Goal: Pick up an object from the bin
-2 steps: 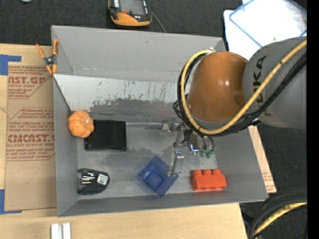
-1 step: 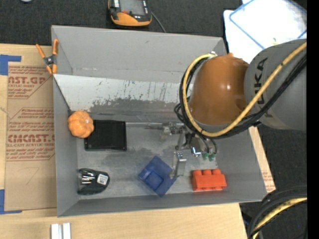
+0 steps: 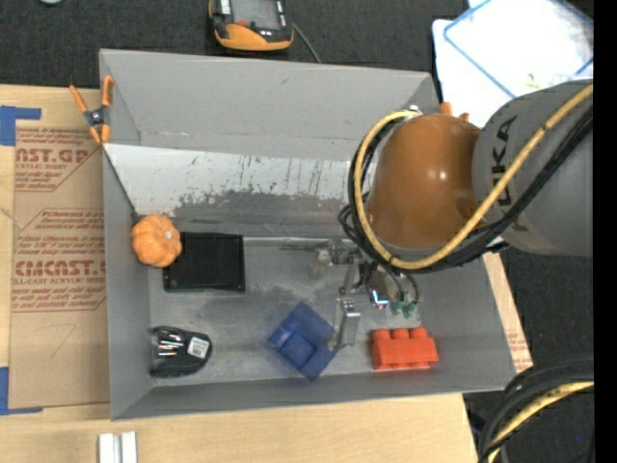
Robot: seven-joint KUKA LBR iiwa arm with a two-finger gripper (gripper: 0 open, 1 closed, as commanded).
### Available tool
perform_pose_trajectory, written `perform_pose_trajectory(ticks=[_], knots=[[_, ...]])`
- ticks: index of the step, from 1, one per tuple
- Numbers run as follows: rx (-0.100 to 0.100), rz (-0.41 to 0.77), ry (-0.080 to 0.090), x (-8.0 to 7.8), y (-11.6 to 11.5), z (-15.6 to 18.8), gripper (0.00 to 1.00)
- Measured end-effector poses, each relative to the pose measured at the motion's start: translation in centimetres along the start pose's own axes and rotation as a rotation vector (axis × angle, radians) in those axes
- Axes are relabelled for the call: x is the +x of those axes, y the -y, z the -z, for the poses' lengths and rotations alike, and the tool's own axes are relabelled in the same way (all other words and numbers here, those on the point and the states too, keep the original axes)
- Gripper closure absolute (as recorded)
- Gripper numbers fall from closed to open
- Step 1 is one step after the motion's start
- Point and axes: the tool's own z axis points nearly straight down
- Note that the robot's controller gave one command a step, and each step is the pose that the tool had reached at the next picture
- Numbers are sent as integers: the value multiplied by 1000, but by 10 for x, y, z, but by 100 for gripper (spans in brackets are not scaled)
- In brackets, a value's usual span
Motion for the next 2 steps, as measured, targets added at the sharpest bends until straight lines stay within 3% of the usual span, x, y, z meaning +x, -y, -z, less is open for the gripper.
perform_pose_trajectory(ticks=[1, 2], knots=[[2, 58, 1, 6, 9, -14, 0], [0, 30, 2, 7, 31, -37, 100]])
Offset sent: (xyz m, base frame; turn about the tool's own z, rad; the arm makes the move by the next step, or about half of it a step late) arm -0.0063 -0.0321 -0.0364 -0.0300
